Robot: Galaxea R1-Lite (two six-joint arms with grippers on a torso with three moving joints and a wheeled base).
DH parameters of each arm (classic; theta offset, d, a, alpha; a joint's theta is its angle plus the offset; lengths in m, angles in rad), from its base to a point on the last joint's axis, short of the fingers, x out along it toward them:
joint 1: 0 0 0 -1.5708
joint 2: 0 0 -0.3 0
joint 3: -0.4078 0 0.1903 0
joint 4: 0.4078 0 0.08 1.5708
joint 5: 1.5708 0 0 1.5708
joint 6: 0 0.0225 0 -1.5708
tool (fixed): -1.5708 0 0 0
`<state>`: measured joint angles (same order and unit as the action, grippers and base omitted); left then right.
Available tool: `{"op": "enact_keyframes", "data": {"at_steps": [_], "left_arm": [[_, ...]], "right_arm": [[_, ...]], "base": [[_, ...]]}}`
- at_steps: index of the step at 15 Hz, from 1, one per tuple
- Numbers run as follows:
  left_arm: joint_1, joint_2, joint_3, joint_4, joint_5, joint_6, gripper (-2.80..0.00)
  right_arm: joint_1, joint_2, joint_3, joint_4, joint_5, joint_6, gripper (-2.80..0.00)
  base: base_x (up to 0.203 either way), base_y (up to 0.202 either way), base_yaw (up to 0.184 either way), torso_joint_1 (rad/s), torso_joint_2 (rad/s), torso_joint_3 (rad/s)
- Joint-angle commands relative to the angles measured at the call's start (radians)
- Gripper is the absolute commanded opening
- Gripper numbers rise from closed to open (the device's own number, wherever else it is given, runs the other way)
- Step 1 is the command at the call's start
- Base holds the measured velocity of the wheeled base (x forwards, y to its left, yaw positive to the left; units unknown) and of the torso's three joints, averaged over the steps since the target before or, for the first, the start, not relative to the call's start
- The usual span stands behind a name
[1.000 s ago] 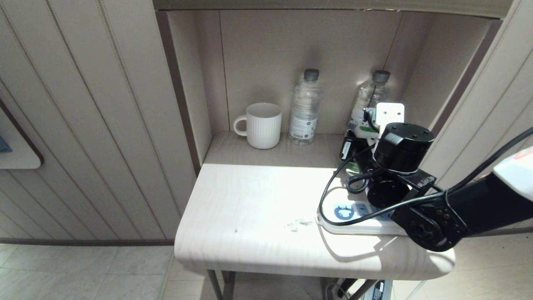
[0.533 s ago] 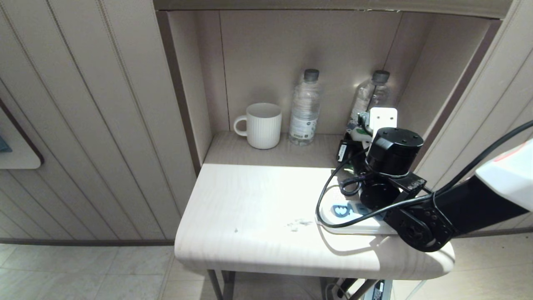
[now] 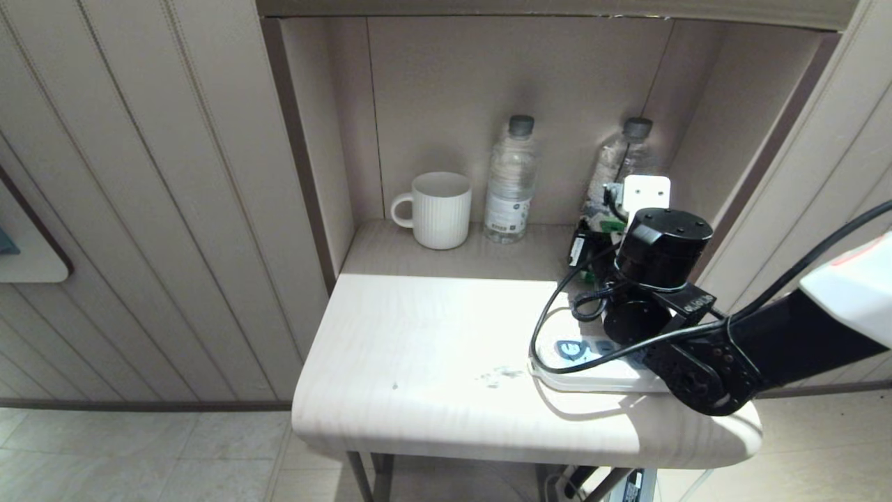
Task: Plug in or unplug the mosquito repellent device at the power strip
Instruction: Place the mosquito repellent liquid on the table
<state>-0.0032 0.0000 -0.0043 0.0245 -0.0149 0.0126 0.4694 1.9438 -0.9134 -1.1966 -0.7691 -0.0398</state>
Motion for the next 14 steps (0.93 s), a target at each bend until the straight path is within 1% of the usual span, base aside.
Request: {"op": "enact_keyframes", "data": {"at_steps": [1, 11, 14], "left_arm": [[-0.001, 0.002, 0.000, 0.000, 0.000, 0.000, -2.80], [-0.001, 0.002, 0.000, 0.000, 0.000, 0.000, -2.80], [0.000, 0.002, 0.000, 0.000, 0.000, 0.000, -2.80]], "right_arm": [[-0.006, -0.011, 0.004, -0.011, -0.004, -0.003, 0.00], [-0.005, -0.056, 0.038, -0.021, -0.004, -0.015, 0.00], [0.002, -0.089, 0.088, -0.032, -0.004, -0.015, 0.00]], "base": [[0.000, 0.000, 0.000, 0.000, 0.00, 0.000], [0.000, 0.000, 0.000, 0.000, 0.00, 0.000], [0.000, 0.000, 0.000, 0.000, 0.00, 0.000]]}}
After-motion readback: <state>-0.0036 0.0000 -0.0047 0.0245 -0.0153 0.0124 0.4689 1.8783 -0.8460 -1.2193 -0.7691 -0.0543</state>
